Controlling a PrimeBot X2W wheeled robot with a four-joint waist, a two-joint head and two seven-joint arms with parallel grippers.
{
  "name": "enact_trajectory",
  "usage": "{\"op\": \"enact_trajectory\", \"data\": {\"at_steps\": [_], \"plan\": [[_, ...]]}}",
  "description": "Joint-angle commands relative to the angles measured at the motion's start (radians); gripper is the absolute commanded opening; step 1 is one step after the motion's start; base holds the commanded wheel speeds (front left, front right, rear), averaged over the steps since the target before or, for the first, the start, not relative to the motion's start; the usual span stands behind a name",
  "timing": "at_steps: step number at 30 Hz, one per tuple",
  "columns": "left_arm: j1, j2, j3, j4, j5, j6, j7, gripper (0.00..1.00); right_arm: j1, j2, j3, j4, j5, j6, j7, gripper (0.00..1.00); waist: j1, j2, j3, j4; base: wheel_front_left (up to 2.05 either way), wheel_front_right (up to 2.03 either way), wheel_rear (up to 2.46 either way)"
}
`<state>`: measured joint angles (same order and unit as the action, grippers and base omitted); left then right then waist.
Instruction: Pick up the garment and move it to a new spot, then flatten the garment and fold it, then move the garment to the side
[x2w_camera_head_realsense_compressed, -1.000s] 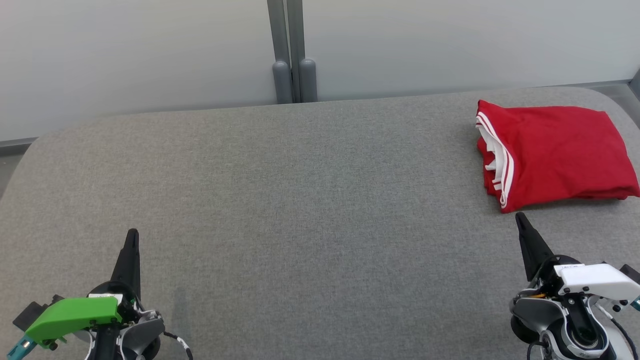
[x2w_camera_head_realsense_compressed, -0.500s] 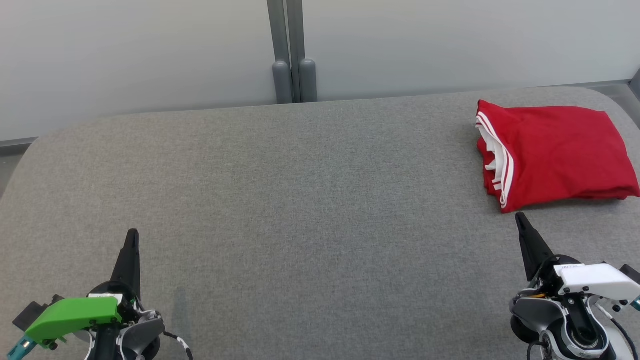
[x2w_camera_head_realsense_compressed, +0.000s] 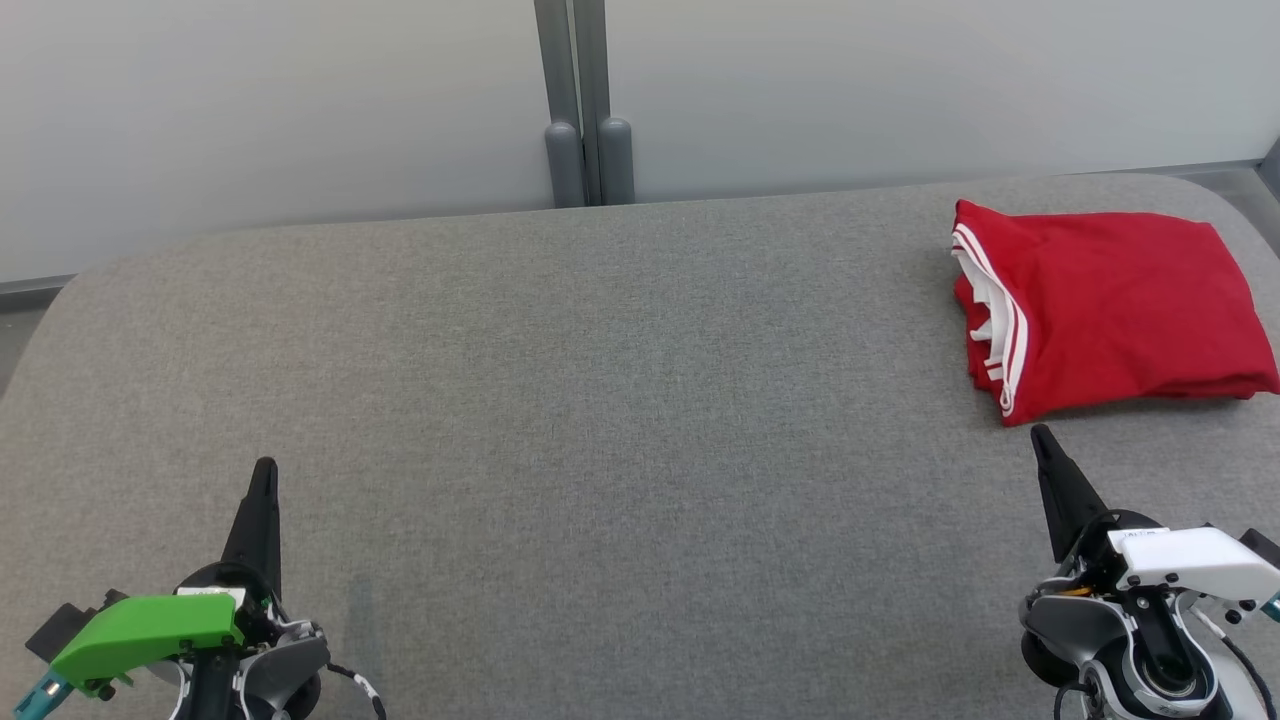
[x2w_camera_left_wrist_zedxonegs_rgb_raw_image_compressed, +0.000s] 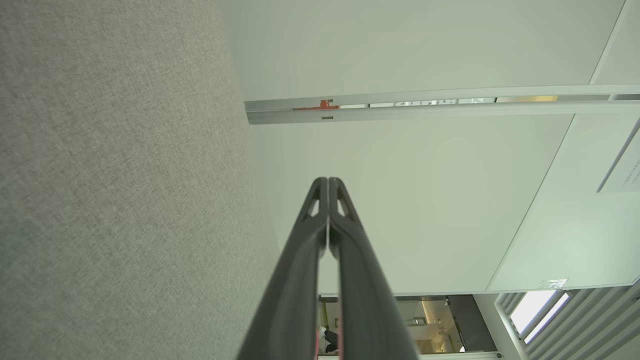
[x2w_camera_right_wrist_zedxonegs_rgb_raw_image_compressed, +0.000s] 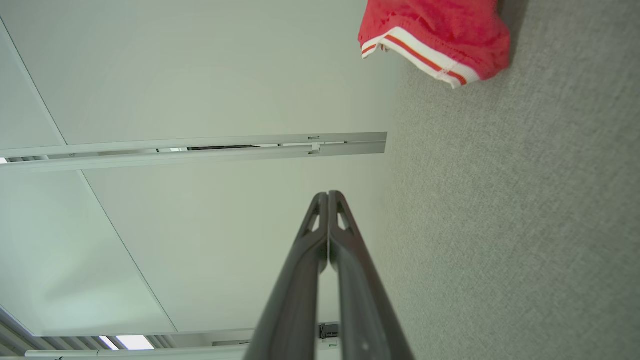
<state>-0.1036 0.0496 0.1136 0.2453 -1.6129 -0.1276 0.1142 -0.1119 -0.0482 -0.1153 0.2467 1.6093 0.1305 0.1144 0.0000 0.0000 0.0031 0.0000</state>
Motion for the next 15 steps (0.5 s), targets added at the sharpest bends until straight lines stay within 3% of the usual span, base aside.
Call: {"op": "enact_trajectory", "data": {"at_steps": [1, 15], "plan": [[-0.010, 0.001, 0.002, -0.001, 0.000, -0.006, 0.004, 0.00, 0.008, -0.001, -0.001, -0.005, 0.007, 0.000, 0.003, 0.00, 0.0000, 0.0000, 0.000, 0.000, 0.00, 0.00, 0.00], [-0.010, 0.001, 0.002, -0.002, 0.000, -0.006, 0.003, 0.00, 0.008, -0.001, -0.001, -0.005, 0.007, 0.000, 0.003, 0.00, 0.0000, 0.0000, 0.000, 0.000, 0.00, 0.00, 0.00]]}}
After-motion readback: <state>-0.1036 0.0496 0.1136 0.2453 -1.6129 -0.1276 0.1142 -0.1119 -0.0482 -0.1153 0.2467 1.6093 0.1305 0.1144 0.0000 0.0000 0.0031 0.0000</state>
